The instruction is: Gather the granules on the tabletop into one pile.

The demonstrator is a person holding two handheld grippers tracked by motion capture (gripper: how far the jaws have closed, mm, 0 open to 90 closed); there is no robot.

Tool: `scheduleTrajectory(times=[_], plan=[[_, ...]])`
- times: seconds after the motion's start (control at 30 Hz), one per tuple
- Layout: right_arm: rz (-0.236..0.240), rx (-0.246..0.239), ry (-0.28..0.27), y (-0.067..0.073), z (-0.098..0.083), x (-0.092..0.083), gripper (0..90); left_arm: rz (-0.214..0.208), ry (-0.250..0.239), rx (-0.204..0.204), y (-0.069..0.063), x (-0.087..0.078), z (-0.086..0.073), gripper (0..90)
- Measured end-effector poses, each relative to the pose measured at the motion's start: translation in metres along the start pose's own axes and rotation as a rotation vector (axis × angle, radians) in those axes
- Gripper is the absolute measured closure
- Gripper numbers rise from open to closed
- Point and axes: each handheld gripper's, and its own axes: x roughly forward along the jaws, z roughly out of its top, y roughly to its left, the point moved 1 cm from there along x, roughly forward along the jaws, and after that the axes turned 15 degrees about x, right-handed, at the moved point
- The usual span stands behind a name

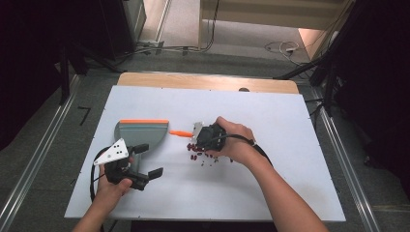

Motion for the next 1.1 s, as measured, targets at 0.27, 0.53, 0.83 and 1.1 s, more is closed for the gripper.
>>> scheduleTrajectory(times=[0.27, 0.53, 0.83, 1.1], plan=[[0.191, 0.224, -0.048, -0.016, 0.018, -0.029, 68.3, 0.004, -0.006, 0.001, 0.001, -0.002, 0.0, 0.0], [0.375, 0.418, -0.007, -0.007, 0.035, -0.026, 68.3, 0.011, -0.012, 0.0, 0.001, -0.004, 0.001, 0.0], [0.544, 0.627, 0.102, -0.002, 0.043, 0.007, 68.3, 0.01, -0.012, -0.001, 0.002, -0.005, 0.001, 0.0], [0.611, 0.793, 0.134, -0.017, 0.028, 0.044, 68.7, 0.011, -0.014, -0.002, 0.002, -0.005, 0.0, 0.0]])
